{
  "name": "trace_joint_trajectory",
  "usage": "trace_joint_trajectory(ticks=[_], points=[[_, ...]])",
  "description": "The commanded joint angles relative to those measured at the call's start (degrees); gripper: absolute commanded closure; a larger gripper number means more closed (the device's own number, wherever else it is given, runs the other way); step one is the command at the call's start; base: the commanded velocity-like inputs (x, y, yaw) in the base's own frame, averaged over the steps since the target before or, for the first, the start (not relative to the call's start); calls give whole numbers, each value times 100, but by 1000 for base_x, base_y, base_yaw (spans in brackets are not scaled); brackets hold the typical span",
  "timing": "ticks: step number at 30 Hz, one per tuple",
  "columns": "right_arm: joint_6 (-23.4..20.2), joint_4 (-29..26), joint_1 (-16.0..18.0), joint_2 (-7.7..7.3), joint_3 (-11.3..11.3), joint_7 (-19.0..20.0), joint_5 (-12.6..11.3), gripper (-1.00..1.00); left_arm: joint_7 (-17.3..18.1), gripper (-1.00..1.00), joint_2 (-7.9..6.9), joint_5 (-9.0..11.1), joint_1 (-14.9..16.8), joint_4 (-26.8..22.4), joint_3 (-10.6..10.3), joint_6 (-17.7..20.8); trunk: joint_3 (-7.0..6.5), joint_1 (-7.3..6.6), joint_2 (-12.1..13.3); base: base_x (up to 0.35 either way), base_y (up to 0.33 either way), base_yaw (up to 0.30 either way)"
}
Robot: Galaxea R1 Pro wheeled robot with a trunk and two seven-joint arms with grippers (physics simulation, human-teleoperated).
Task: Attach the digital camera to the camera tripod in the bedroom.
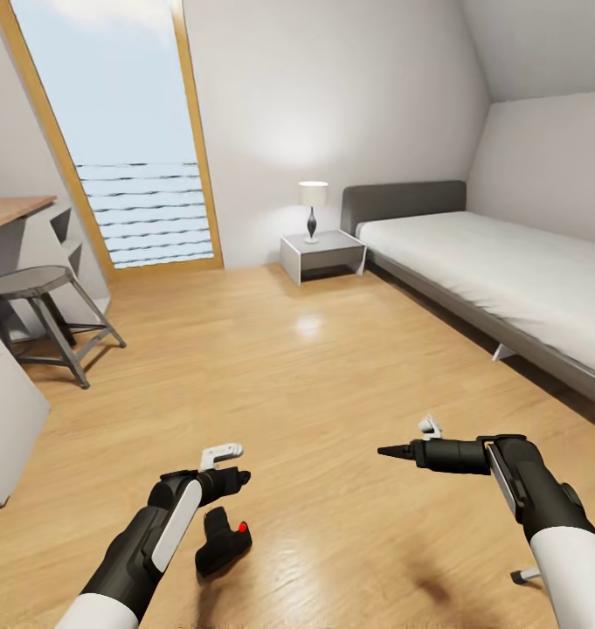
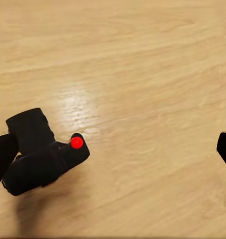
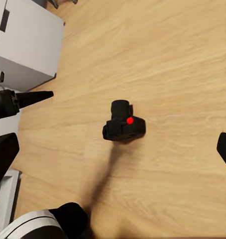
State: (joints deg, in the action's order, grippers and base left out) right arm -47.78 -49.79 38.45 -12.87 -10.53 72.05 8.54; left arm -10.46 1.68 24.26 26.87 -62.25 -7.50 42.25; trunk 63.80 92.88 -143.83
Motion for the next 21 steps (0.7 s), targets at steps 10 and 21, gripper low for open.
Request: trace_joint_trajectory(ticks=[10,21], points=[[-38,-5,5,4,-19,55,58,-100,-53,-100,-1,61,3,-7,-6,18,228,24,-16,0,0,0],[-38,-5,5,4,-19,57,51,-100,-46,-100,-1,61,3,-21,-4,20,471,53,-31,0,0,0]])
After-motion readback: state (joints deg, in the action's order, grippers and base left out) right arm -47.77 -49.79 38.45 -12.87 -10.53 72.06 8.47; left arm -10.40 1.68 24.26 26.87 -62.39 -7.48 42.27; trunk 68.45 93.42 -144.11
